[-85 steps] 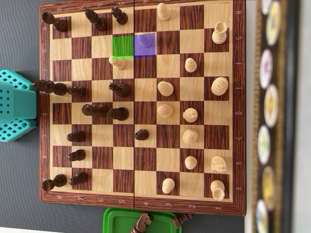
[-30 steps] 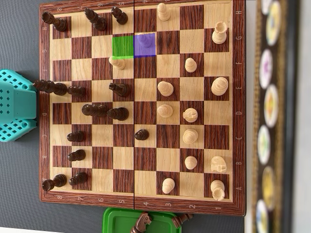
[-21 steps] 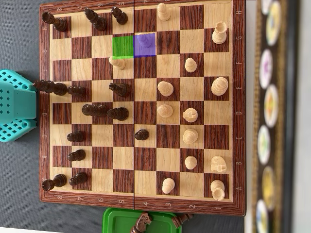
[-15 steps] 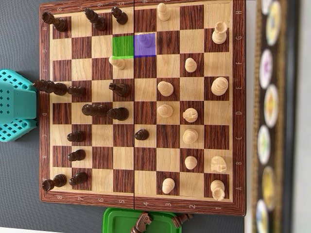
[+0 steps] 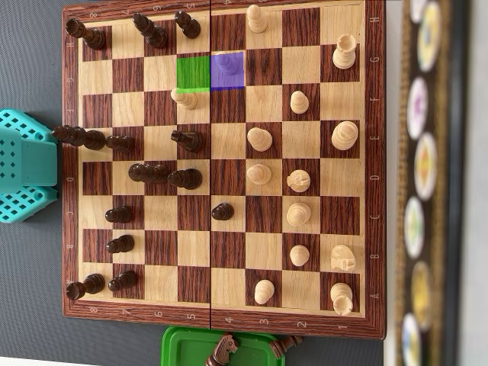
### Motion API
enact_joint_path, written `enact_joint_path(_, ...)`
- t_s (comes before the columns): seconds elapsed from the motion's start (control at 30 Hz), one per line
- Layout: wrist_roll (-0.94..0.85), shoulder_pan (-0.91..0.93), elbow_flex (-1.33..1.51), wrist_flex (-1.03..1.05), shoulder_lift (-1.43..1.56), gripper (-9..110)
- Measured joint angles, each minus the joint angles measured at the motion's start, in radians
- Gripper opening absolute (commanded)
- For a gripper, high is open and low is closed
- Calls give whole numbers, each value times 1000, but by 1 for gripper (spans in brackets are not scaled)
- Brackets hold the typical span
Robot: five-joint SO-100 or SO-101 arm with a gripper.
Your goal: Play chess
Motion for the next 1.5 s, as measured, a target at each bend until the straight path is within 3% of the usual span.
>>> enact_joint_path(0.6, 0, -86, -408, 1463, -6, 13)
enact_joint_path(0.83, 0, -86, -552, 1927, -71, 13)
enact_joint_path(1.13, 0, -123, -850, 2255, -528, 13)
enact_joint_path(1.5, 0, -236, -1034, 2296, -1180, 14)
